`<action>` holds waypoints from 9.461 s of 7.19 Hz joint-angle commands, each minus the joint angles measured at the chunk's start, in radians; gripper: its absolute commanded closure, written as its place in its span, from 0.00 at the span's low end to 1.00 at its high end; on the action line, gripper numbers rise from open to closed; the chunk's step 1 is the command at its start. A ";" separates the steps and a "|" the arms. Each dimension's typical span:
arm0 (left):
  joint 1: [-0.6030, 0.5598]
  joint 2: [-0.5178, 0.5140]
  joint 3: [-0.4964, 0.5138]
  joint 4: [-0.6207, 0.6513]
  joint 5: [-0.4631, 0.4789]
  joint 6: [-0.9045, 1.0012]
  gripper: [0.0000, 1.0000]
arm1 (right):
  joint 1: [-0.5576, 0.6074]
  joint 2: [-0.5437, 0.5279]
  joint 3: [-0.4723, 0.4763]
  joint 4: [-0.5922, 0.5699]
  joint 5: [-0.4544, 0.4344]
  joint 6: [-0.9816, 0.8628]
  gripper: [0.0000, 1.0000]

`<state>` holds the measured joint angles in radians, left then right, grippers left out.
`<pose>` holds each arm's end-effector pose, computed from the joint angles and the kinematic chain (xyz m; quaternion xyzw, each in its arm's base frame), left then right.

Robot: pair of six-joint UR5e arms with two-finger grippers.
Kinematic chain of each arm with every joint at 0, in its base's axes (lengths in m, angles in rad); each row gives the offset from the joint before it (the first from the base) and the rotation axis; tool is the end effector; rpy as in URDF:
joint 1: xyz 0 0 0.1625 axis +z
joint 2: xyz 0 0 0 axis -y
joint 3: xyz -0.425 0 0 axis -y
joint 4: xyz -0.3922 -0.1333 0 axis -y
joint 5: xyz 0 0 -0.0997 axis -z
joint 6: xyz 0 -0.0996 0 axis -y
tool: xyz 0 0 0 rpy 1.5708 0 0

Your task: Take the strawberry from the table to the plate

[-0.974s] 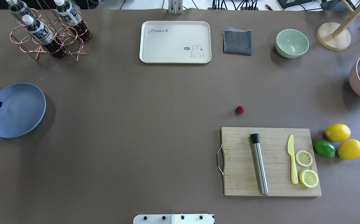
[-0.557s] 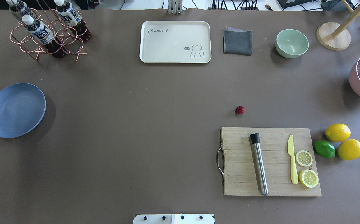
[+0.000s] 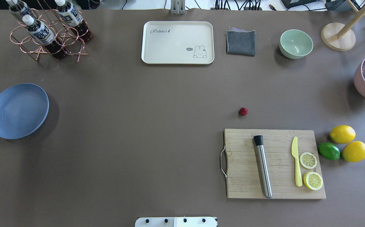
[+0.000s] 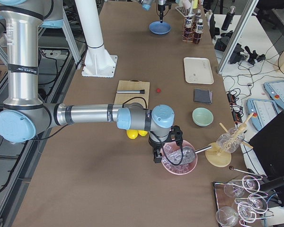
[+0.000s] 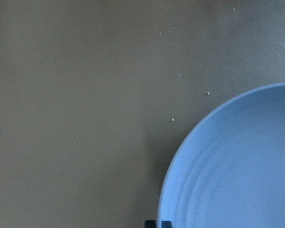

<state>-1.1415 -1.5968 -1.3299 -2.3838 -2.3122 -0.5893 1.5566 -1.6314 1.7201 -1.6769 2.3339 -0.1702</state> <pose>0.1556 -0.4985 0.6756 0.0710 0.4361 0.0352 0.8964 0.0579 -0.4642 0.6257 0.0210 -0.3718 -0.0822 0.9244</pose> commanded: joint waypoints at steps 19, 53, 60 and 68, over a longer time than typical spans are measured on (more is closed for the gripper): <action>0.640 -0.477 -0.388 0.440 0.385 -0.902 1.00 | -0.854 0.495 -0.100 0.290 -0.278 1.239 0.05; -0.065 0.040 -0.654 0.692 0.053 0.117 0.24 | -0.295 0.108 0.096 0.072 -0.075 0.415 0.00; -0.242 0.129 -0.528 0.695 -0.030 0.399 0.03 | 0.027 0.041 -0.168 0.086 0.001 -0.040 0.00; -0.261 0.129 -0.523 0.690 -0.021 0.398 0.03 | 0.026 0.045 -0.177 0.085 0.007 -0.032 0.00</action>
<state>-1.4020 -1.4673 -1.8531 -1.6937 -2.3339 -0.1912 1.5821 -1.5862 1.5436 -1.5923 2.3399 -0.2047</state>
